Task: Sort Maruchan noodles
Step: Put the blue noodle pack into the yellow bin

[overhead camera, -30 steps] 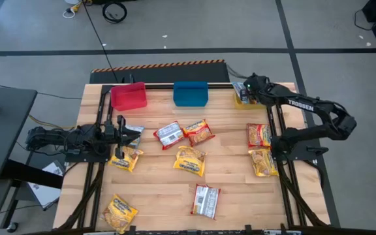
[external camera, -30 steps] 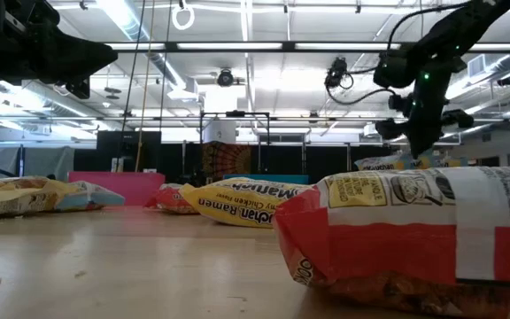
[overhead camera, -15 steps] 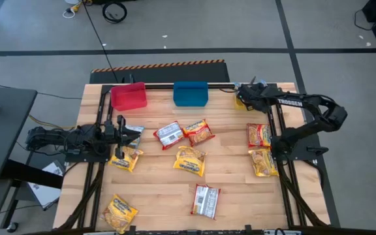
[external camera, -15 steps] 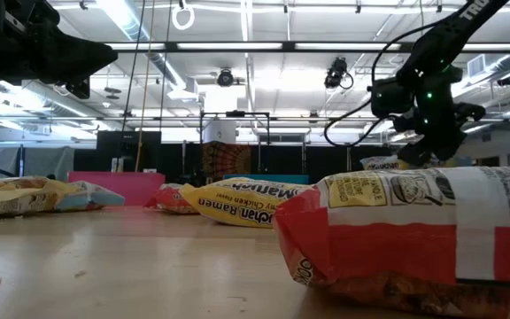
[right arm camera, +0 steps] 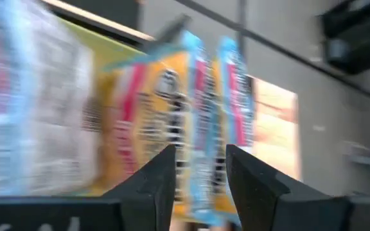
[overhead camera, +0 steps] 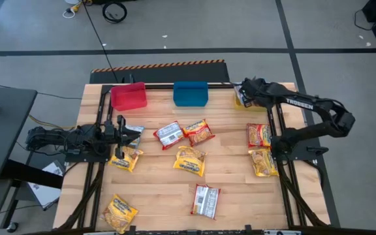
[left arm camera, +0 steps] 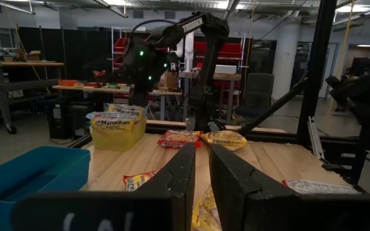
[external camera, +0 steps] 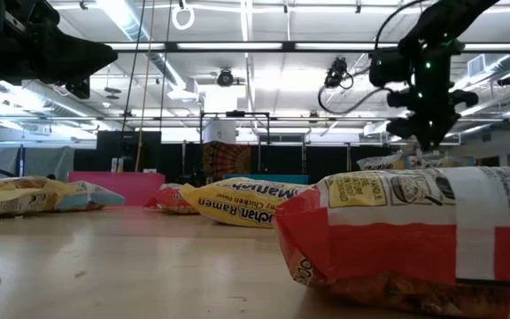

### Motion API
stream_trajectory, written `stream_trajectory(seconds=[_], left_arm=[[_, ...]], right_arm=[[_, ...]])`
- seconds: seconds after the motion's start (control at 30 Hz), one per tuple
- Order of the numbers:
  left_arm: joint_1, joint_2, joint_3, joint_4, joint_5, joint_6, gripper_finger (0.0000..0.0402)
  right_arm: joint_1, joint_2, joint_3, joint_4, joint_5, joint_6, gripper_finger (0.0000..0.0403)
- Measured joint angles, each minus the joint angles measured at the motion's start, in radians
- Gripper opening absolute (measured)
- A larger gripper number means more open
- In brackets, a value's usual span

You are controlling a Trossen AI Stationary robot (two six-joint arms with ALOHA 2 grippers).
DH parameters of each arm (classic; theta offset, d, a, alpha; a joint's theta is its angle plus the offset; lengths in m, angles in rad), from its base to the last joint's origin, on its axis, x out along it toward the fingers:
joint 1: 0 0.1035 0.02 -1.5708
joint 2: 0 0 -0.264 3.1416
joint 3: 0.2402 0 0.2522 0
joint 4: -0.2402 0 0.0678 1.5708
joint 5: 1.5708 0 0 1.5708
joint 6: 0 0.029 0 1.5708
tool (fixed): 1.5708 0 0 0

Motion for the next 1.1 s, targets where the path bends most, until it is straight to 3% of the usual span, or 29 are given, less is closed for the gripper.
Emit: stream_trajectory(seconds=[0.17, 0.37, 0.5, 0.63, 0.87, 1.1], left_arm=[[0.0, 0.0, 0.0, 0.0, 0.0, 0.0, 0.0052], [0.0, 0.0, 0.0, 0.0, 0.0, 0.0, 0.0052], [0.0, 0.0, 0.0, 0.0, 0.0, 0.0, 0.0052], [0.0, 0.0, 0.0, 0.0, 0.0, 0.0, 0.0052], [0.0, 0.0, 0.0, 0.0, 0.0, 0.0, 0.0052], [0.0, 0.0, 0.0, 0.0, 0.0, 0.0, 0.0052]], right_arm=[[0.028, -0.027, -0.022, 0.141, -0.112, -0.046, 0.014], [0.021, 0.013, -0.06, 0.251, -0.121, -0.053, 0.014], [0.077, 0.0, -0.028, 0.266, -0.096, -0.062, 0.0138], [0.246, -0.049, 0.041, 0.322, 0.007, -0.114, 0.0134], [0.575, 0.003, 0.099, 0.591, -0.063, -0.267, 0.0133], [0.777, 0.117, 0.1, 0.726, -0.065, -0.26, 0.0133]])
